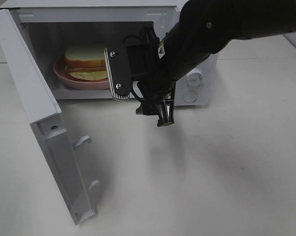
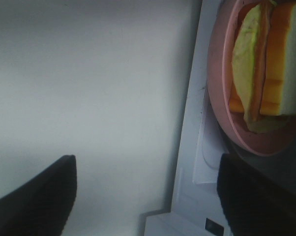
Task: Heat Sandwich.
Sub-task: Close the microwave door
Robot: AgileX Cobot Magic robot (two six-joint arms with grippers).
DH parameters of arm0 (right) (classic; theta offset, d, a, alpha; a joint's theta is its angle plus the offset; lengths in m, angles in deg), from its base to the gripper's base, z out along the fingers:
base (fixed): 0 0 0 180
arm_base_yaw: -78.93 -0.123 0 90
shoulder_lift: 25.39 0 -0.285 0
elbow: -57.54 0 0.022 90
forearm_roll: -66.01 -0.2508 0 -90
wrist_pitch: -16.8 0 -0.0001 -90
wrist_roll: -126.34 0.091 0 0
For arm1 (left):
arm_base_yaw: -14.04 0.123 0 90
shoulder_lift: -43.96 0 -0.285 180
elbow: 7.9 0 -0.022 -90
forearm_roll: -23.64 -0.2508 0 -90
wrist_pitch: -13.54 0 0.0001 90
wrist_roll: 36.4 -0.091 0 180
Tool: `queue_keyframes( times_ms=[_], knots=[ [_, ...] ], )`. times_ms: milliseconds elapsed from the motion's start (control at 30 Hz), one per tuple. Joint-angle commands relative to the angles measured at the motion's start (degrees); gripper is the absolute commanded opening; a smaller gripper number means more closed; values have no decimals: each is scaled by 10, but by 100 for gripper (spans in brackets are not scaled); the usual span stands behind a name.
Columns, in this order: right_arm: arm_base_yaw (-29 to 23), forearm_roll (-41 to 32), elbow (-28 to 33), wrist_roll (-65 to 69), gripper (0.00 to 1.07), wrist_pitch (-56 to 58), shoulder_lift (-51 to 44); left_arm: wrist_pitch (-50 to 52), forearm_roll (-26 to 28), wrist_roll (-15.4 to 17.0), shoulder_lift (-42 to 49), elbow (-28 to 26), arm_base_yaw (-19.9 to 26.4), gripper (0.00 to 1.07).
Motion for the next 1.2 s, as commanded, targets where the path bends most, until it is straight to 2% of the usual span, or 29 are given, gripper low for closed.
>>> queue_keyframes(
  times_ms=[33, 433, 833, 1200],
  knots=[
    [-1, -3, 23, 34, 76, 0, -29, 5, 1, 2, 0, 1, -3, 100],
    [-3, -3, 114, 135, 76, 15, -121, 5, 1, 2, 0, 1, -3, 100],
    [-3, -3, 213, 297, 76, 18, -238, 5, 1, 2, 0, 1, -3, 100],
    [-3, -3, 253, 435, 76, 99, -353, 5, 1, 2, 0, 1, -3, 100]
  ],
)
